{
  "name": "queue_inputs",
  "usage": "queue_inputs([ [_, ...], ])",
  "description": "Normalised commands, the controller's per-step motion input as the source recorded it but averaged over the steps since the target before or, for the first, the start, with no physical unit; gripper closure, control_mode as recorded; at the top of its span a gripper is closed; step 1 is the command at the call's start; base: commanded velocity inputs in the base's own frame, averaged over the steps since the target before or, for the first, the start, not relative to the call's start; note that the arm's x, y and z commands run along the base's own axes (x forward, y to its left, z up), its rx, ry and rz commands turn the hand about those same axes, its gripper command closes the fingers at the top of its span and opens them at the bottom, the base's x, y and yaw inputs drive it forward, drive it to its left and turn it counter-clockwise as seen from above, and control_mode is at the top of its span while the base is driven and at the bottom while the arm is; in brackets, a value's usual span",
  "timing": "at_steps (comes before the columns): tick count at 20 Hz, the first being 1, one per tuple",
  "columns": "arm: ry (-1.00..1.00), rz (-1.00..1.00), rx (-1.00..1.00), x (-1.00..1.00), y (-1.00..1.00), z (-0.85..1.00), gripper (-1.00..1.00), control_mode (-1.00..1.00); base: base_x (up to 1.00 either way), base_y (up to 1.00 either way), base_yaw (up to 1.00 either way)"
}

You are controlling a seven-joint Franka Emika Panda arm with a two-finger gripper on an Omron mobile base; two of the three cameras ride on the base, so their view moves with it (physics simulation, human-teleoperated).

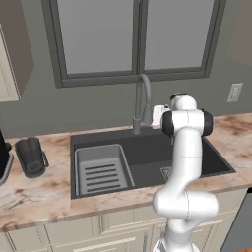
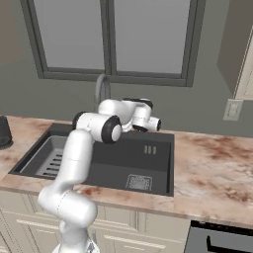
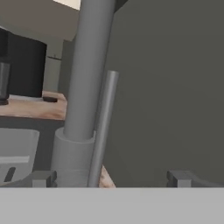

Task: Turn on the sink faucet and place the jug under the water for a few seconds to fill it up.

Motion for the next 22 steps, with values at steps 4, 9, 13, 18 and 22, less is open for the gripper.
queue_inputs([
  [4,0.02,0.00,0.03,0.30,0.15,0.00,-1.00,-1.00,0.00,0.00,0.00],
  [9,0.02,0.00,0.03,0.28,0.27,0.02,-1.00,-1.00,0.00,0.00,0.00],
  [13,0.05,0.00,0.03,0.24,0.18,0.07,-1.00,-1.00,0.00,0.00,0.00],
  [18,0.10,0.00,0.04,0.24,0.11,0.07,1.00,-1.00,0.00,0.00,0.00],
  [22,0.12,-0.03,0.04,0.25,0.13,0.00,1.00,-1.00,0.00,0.00,0.00],
])
